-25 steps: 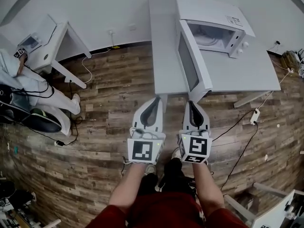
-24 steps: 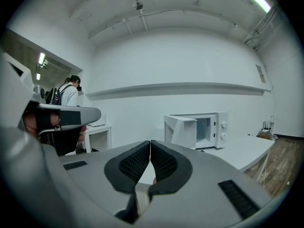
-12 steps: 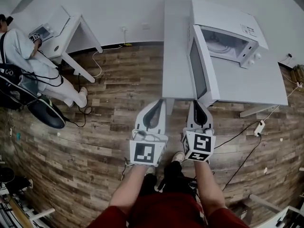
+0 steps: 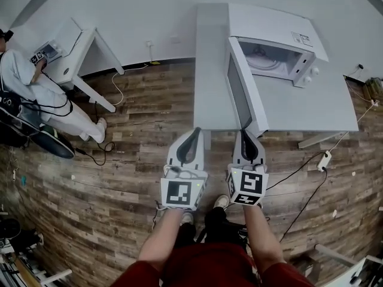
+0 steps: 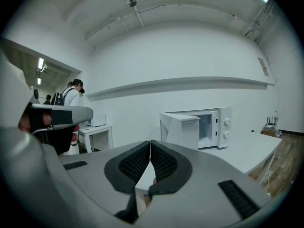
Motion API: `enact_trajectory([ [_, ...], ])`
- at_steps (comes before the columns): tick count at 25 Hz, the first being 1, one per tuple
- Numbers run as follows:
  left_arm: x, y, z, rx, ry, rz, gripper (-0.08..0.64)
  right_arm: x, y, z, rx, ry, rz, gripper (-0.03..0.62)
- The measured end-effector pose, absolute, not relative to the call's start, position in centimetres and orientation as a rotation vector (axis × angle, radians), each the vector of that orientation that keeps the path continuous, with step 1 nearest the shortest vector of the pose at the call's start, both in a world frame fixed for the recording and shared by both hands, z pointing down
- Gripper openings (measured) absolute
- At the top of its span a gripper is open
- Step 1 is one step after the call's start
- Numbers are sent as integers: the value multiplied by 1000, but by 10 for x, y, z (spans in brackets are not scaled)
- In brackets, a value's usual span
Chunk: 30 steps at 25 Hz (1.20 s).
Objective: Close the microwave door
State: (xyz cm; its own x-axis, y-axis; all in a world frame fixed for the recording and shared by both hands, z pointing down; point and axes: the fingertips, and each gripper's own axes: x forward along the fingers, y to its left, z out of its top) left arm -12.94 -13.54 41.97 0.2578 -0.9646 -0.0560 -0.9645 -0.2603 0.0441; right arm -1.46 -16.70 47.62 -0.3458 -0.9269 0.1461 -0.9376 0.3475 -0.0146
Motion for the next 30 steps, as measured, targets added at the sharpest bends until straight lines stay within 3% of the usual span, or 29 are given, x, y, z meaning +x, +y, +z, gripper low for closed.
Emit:
enact_trajectory([
  [21,-15,-210,404,2648,-1760,-97,26,120,-224,460,1942,-2346,129,28],
  [30,2,-232,400,2659,-1752,-99,26,148,-249,457,1995,-2307,123,28],
])
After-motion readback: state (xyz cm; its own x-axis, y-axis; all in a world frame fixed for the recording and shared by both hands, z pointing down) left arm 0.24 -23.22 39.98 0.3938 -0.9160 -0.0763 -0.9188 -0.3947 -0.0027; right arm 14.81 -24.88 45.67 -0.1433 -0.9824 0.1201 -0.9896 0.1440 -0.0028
